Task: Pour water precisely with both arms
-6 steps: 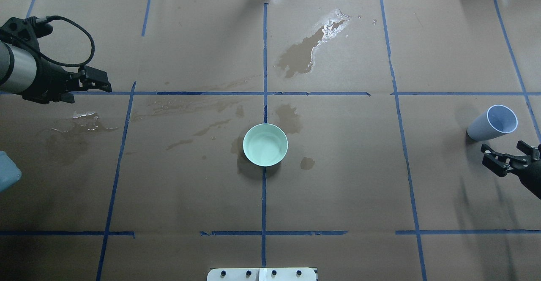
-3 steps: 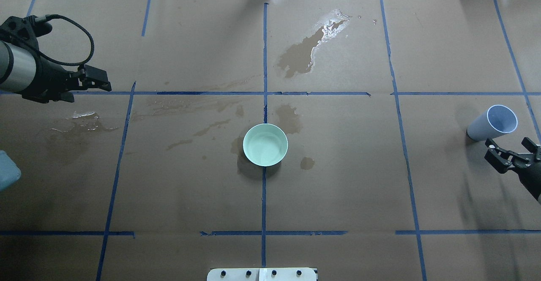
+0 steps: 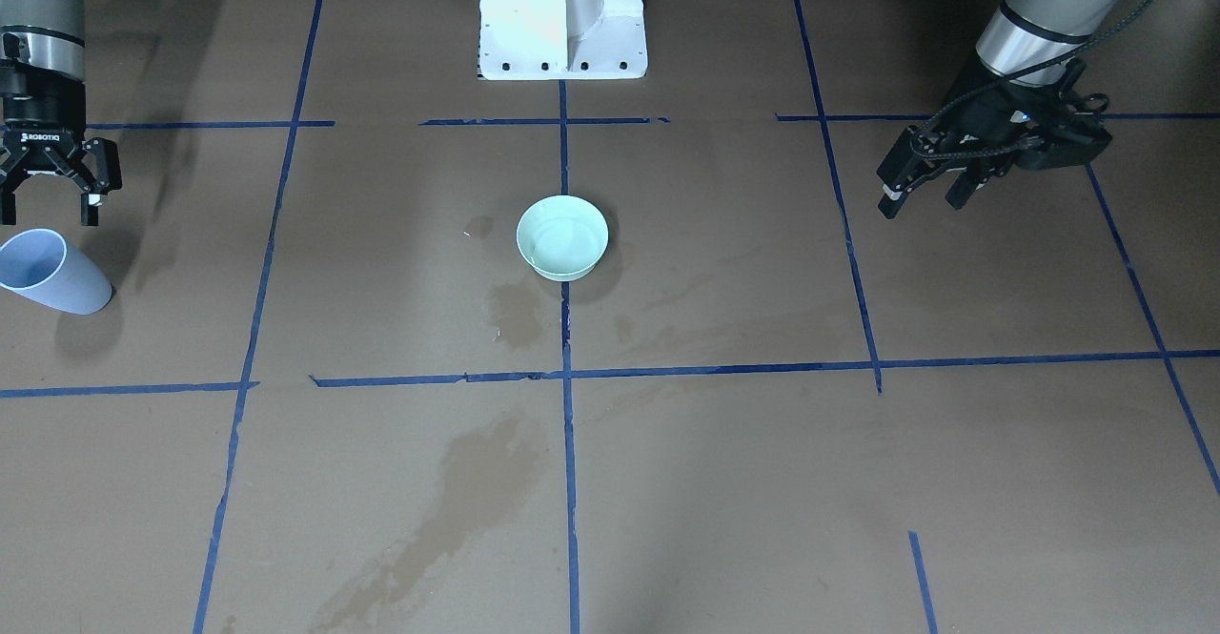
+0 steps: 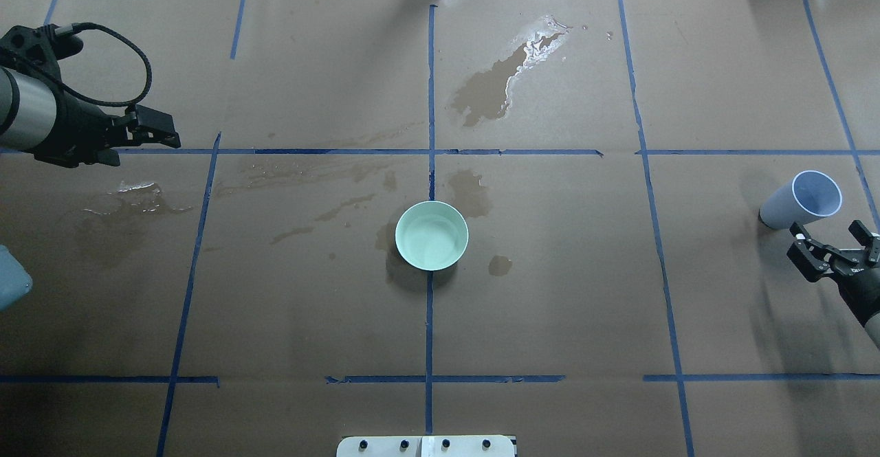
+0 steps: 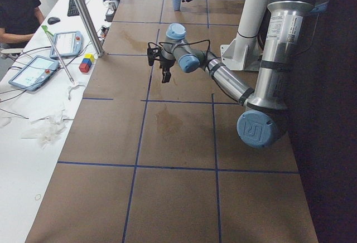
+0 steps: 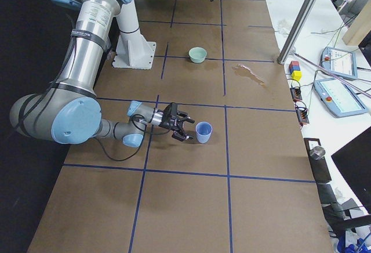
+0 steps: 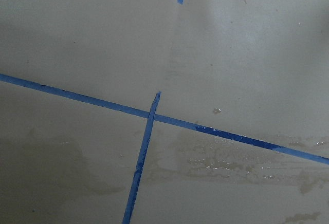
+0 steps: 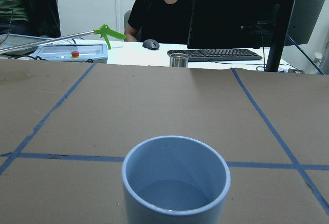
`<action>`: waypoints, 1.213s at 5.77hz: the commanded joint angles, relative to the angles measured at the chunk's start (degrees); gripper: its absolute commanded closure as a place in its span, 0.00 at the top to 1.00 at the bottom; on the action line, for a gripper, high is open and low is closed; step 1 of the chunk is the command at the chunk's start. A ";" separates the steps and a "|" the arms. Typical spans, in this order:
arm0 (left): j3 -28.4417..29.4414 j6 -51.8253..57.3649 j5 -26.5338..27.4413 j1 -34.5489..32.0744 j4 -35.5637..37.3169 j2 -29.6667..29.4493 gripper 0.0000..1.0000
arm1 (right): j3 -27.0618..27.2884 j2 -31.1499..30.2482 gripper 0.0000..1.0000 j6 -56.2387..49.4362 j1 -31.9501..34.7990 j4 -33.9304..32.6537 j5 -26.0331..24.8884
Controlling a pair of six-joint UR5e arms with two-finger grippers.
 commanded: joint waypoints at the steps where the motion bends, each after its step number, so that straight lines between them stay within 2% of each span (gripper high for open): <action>1: -0.09 -0.02 0.00 -0.05 0.02 0.01 1.00 | -3.69 2.54 0.99 -0.30 -0.07 1.60 -3.46; 4: -1.05 -0.02 0.00 -0.40 0.11 0.09 1.00 | -4.41 3.42 0.99 -1.18 -0.07 1.61 -3.48; 7: -1.06 0.06 0.00 -0.40 0.11 0.09 1.00 | -7.57 5.70 0.99 -1.19 -0.07 1.69 -3.56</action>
